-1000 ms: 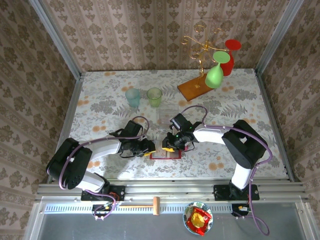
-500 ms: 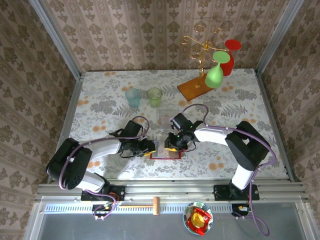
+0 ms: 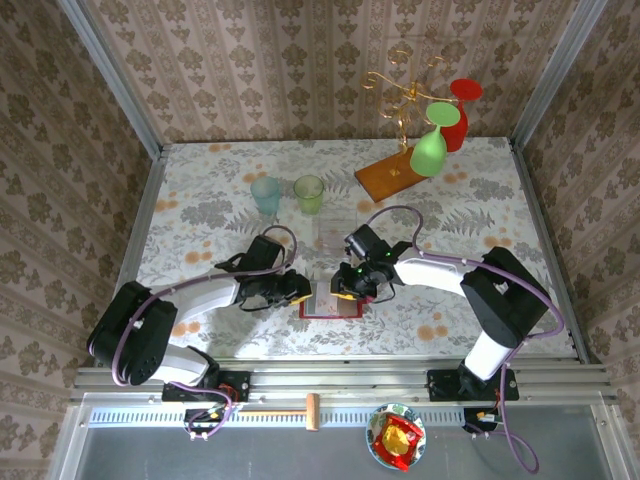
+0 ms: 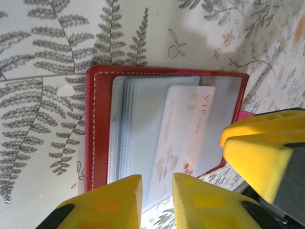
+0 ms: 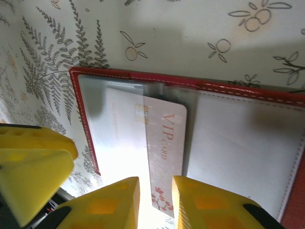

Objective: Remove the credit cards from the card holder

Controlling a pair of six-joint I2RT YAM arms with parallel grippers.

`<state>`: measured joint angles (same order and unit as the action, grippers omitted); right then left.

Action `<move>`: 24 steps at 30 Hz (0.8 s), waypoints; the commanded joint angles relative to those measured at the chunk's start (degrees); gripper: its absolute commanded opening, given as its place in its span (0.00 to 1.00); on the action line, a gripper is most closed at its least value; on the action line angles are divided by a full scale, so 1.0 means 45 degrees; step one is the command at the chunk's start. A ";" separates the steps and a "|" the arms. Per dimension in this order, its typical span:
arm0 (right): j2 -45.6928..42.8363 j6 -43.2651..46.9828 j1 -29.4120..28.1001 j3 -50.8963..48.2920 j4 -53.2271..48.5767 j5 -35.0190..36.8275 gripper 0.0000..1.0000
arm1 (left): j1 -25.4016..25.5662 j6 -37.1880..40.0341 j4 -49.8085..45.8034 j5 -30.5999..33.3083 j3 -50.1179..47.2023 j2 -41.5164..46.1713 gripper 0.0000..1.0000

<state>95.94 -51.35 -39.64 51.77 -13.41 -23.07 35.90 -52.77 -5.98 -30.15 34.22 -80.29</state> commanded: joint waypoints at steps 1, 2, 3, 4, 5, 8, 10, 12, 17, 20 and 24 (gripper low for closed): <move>-0.0290 -0.0373 0.0123 -0.0415 0.0448 -0.0319 0.27 | -0.0019 -0.0132 0.0368 -0.0334 0.0525 -0.0166 0.21; -0.0304 -0.0419 0.0119 -0.0496 0.0551 -0.0351 0.27 | 0.0001 -0.0113 0.0409 -0.0412 0.0549 -0.0264 0.21; -0.0286 -0.0472 0.0139 -0.0554 0.0639 -0.0410 0.27 | 0.0010 -0.0109 0.0491 -0.0528 0.0589 -0.0416 0.20; -0.0261 -0.0511 0.0147 -0.0636 0.0725 -0.0471 0.27 | 0.0056 -0.0110 0.0578 -0.0659 0.0635 -0.0565 0.19; -0.0242 -0.0562 0.0158 -0.0690 0.0826 -0.0533 0.27 | 0.0087 -0.0121 0.0724 -0.0764 0.0643 -0.0683 0.19; -0.0187 -0.0729 0.0190 -0.0907 0.1351 -0.0861 0.26 | 0.0223 -0.0220 0.1303 -0.1019 0.0655 -0.0982 0.17; -0.0144 -0.0922 0.0165 -0.1047 0.1823 -0.1143 0.26 | 0.0281 -0.0209 0.1329 -0.1088 0.0725 -0.1196 0.16; -0.0082 -0.1131 0.0166 -0.1195 0.2282 -0.1352 0.25 | 0.0303 -0.0143 0.1114 -0.1058 0.0755 -0.1394 0.16; 0.0100 -0.1342 0.0121 -0.1339 0.2840 -0.1774 0.26 | 0.0297 0.0103 0.0486 -0.0594 0.0702 -0.1655 0.15; 0.0213 -0.1342 0.0059 -0.1331 0.2945 -0.1986 0.26 | 0.0268 0.0254 0.0250 -0.0448 0.0726 -0.1780 0.15; 0.0484 -0.1266 -0.0043 -0.1214 0.2872 -0.2158 0.27 | 0.0279 0.0243 0.0264 -0.0413 0.0643 -0.1874 0.16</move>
<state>96.60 -56.45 -39.33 46.41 -1.13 -30.81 37.08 -52.84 -3.07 -32.80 36.10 -88.12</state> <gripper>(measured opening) 0.270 0.155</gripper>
